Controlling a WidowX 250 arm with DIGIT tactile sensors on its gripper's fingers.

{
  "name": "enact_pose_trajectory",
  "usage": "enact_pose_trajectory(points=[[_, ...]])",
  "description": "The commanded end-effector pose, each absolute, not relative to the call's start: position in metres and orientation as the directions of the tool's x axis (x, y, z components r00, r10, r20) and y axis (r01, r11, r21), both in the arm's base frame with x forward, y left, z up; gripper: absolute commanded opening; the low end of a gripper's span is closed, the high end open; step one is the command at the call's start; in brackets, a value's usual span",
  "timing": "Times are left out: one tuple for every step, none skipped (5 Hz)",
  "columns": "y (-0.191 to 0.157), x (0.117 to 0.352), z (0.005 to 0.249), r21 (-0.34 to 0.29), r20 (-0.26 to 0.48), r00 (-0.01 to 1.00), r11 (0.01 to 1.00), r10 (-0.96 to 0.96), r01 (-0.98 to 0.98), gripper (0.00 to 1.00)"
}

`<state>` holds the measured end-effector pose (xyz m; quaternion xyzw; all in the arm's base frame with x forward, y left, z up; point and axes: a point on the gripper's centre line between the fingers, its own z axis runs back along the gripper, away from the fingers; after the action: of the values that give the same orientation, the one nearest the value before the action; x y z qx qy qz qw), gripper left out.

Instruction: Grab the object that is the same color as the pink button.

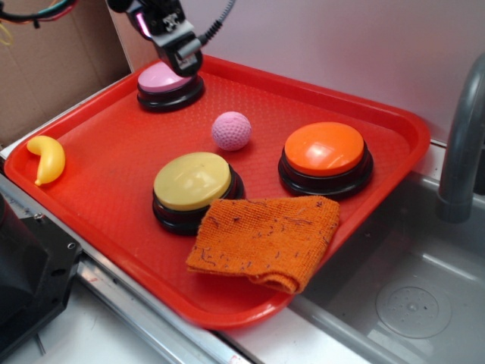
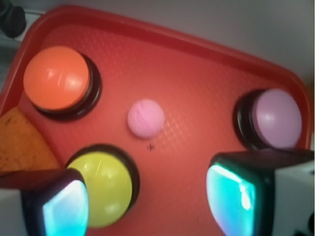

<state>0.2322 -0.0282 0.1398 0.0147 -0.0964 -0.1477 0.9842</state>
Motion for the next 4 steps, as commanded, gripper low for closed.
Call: enact_pose_trajectory(points=[[-0.035,0.262,0.102,0.097,0.232,0.891,0.921,-0.39,0.378,1.0],[-0.034,0.27,0.083,0.076,0.232,0.885,0.915,-0.404,0.397,1.0],[-0.032,0.274,0.068,0.085,0.188,0.893,0.912,-0.41,0.401,1.0],[-0.024,0.277,0.056,0.085,0.168,0.9,0.916,-0.402,0.393,1.0]])
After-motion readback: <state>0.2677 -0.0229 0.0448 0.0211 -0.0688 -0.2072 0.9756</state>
